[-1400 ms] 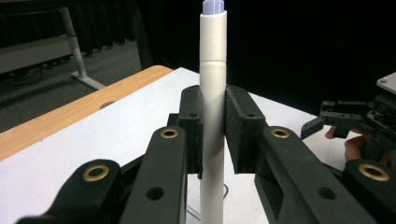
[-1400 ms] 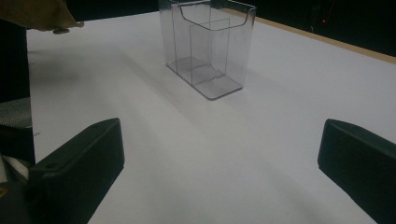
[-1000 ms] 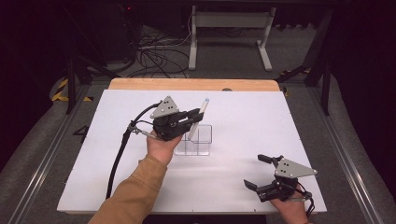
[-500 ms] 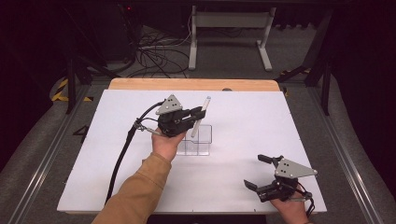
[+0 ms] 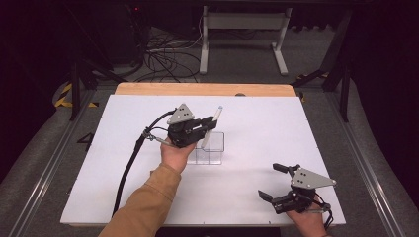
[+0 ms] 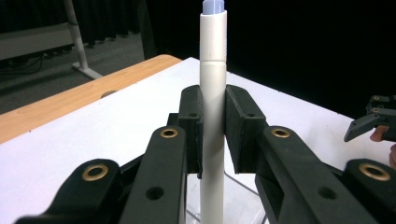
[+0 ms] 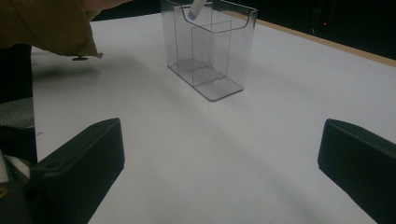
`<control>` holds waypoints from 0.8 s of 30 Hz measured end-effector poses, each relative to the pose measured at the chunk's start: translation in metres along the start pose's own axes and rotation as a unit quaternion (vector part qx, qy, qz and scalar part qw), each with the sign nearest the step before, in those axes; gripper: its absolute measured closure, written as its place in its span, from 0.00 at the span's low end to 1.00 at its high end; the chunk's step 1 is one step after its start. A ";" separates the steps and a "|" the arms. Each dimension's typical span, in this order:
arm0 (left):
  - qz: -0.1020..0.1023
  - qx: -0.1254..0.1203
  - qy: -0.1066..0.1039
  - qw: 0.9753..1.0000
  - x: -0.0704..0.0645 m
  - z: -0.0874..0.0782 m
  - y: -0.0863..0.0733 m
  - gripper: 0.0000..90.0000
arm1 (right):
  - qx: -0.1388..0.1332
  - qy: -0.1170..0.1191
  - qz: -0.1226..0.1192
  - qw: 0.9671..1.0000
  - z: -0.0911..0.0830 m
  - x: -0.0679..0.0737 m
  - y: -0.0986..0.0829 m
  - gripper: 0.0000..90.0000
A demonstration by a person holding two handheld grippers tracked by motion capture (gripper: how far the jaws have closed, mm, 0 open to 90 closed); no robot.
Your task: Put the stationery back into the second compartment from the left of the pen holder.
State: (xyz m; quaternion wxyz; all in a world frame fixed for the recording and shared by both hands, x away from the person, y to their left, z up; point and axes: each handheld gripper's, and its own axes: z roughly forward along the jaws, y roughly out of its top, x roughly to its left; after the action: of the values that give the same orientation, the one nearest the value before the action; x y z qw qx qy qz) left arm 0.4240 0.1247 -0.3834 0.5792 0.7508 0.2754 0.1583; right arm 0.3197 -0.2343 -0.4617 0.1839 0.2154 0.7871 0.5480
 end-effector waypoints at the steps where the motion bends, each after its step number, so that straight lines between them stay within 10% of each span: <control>1: -0.002 0.001 0.000 1.000 0.001 0.000 -0.001 0.87 | -0.001 0.001 0.000 1.000 0.000 0.000 0.000 0.01; 18: -0.007 0.027 -0.005 1.000 0.003 -0.001 -0.016 0.85 | -0.005 0.006 -0.003 1.000 0.004 -0.001 0.002 0.01; 24: 0.028 0.016 0.021 0.999 -0.005 -0.013 -0.011 0.47 | -0.008 0.003 -0.003 1.000 0.003 -0.001 0.002 0.01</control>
State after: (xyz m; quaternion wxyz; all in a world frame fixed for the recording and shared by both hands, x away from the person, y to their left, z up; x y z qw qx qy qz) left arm 0.4097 0.1338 -0.3897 0.5569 0.7638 0.2683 0.1859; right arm 0.3225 -0.2316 -0.4611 0.1850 0.2099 0.7837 0.5545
